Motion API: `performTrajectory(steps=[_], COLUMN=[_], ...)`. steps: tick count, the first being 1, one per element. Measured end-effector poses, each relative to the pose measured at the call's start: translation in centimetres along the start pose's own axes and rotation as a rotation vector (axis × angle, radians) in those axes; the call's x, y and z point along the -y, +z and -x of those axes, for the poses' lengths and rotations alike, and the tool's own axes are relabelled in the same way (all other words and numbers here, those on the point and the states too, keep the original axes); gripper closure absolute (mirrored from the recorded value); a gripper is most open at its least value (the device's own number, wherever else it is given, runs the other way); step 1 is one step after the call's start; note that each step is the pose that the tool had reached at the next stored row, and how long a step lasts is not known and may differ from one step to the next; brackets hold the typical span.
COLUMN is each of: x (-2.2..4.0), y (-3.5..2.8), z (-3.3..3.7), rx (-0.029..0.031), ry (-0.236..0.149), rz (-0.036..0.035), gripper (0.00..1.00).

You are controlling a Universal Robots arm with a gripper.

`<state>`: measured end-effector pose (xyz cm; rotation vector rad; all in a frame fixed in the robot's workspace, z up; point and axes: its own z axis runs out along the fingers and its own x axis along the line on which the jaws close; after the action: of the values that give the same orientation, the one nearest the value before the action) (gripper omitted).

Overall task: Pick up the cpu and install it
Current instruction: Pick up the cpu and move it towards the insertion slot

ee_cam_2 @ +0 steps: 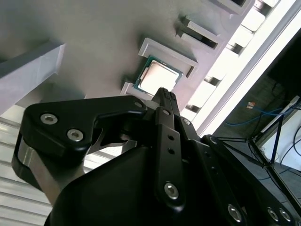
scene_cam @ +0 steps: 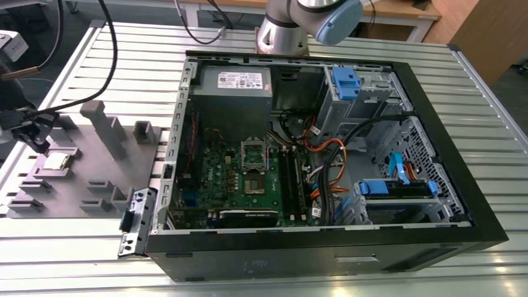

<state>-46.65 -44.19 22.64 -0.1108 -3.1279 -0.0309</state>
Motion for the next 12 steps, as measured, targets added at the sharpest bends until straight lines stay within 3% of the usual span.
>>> performTrajectory(steps=[7,12], x=[0.14,0.15], y=[1.17,1.22], z=[-0.05,-0.05], rx=[0.0000,-0.0001], ry=[-0.001,-0.002], rz=[0.0000,-0.0003], gripper=[0.89,0.89])
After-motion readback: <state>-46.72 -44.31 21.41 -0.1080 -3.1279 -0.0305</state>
